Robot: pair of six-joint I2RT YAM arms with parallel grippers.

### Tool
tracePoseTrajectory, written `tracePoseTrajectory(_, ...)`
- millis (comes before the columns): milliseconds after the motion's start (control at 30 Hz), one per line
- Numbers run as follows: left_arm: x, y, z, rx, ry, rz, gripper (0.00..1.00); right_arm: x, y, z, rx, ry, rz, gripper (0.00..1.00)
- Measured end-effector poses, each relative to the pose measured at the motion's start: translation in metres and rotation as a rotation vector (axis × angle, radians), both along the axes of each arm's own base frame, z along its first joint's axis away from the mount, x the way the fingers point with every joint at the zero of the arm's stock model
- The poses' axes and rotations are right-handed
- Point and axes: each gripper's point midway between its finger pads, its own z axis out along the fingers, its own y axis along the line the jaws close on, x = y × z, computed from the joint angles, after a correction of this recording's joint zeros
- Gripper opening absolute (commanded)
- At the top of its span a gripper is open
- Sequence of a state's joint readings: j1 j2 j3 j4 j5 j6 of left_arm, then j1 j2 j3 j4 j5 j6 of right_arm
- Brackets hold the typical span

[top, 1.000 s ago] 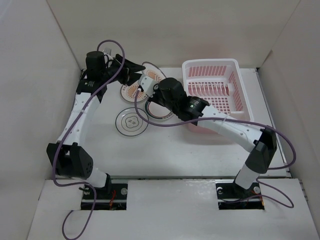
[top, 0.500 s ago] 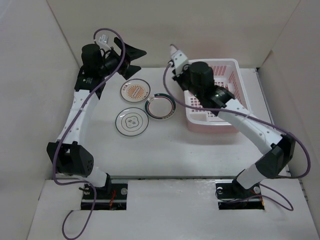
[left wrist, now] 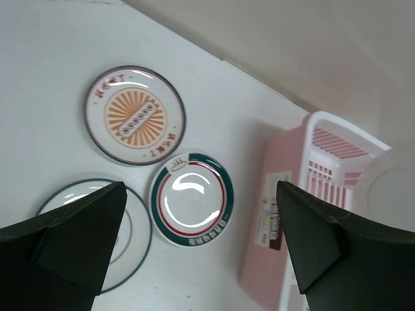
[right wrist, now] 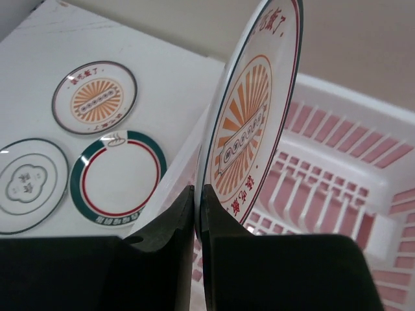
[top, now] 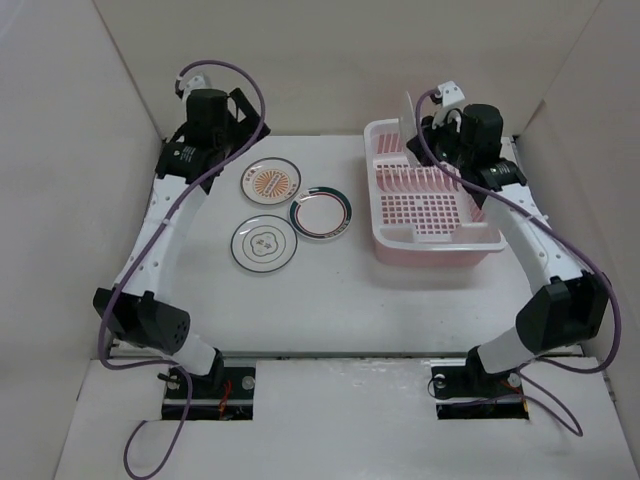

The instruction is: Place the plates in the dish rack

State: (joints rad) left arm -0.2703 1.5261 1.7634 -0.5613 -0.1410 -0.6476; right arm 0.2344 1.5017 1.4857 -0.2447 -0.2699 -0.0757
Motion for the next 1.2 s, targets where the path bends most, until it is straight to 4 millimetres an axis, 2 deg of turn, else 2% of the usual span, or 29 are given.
tracePoseTrajectory(100, 0.003, 0.032, -0.026, 0.026, 0.064, 0.061, 0.99, 0.005, 0.0, -0.025, 0.065, 0.082, 0.025, 0.0)
tracePoseTrajectory(167, 0.002, 0.053, -0.052, 0.045, 0.121, 0.107, 0.99, 0.009, 0.005, -0.037, 0.108, 0.125, 0.05, 0.0)
tracePoseTrajectory(233, -0.005, 0.061, -0.075, 0.068, 0.178, 0.114, 0.99, 0.013, 0.008, -0.047, 0.141, 0.156, 0.067, 0.0)
tracePoseTrajectory(300, -0.01, 0.062, -0.085, 0.085, 0.208, 0.103, 0.99, 0.016, 0.012, -0.055, 0.164, 0.179, 0.078, 0.0)
tracePoseTrajectory(667, -0.021, 0.083, -0.058, 0.105, 0.141, 0.137, 0.99, 0.029, 0.011, -0.069, 0.262, 0.204, -0.028, 0.0)
tracePoseTrajectory(833, -0.025, 0.084, -0.063, 0.11, 0.151, 0.135, 0.99, 0.038, 0.008, -0.076, 0.269, 0.206, -0.064, 0.0)
tracePoseTrajectory(1067, -0.029, 0.084, -0.072, 0.114, 0.175, 0.134, 0.99, 0.049, 0.008, -0.112, 0.252, 0.267, -0.085, 0.0)
tracePoseTrajectory(1200, -0.03, 0.086, -0.072, 0.114, 0.175, 0.137, 0.99, 0.05, 0.009, -0.119, 0.252, 0.282, -0.091, 0.0)
